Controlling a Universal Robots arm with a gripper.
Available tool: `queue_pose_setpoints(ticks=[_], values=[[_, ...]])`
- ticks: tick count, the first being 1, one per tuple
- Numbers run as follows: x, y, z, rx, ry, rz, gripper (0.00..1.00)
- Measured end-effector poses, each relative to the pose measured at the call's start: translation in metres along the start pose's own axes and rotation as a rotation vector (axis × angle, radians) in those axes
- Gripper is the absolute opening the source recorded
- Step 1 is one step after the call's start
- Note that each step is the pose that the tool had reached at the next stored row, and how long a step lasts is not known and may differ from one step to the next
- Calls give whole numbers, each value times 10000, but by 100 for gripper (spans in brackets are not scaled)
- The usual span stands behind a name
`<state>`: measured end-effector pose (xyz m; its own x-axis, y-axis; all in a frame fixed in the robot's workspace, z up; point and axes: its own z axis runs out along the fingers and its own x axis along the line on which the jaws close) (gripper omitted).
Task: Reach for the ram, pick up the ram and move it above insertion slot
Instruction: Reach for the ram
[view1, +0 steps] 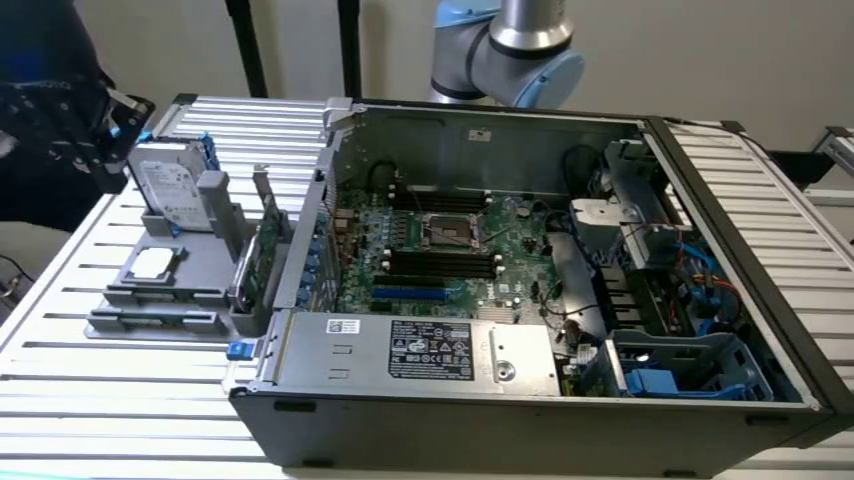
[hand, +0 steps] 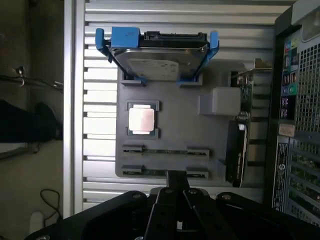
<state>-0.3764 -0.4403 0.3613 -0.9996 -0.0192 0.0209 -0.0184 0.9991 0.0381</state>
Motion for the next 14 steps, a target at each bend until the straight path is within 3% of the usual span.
queue_pose_setpoints(ticks=[8, 11, 14], values=[[-26, -224, 52, 17, 32, 1, 11], [-31, -236, 62, 42, 91, -50, 11], [-32, -237, 64, 54, 111, -534, 11]])
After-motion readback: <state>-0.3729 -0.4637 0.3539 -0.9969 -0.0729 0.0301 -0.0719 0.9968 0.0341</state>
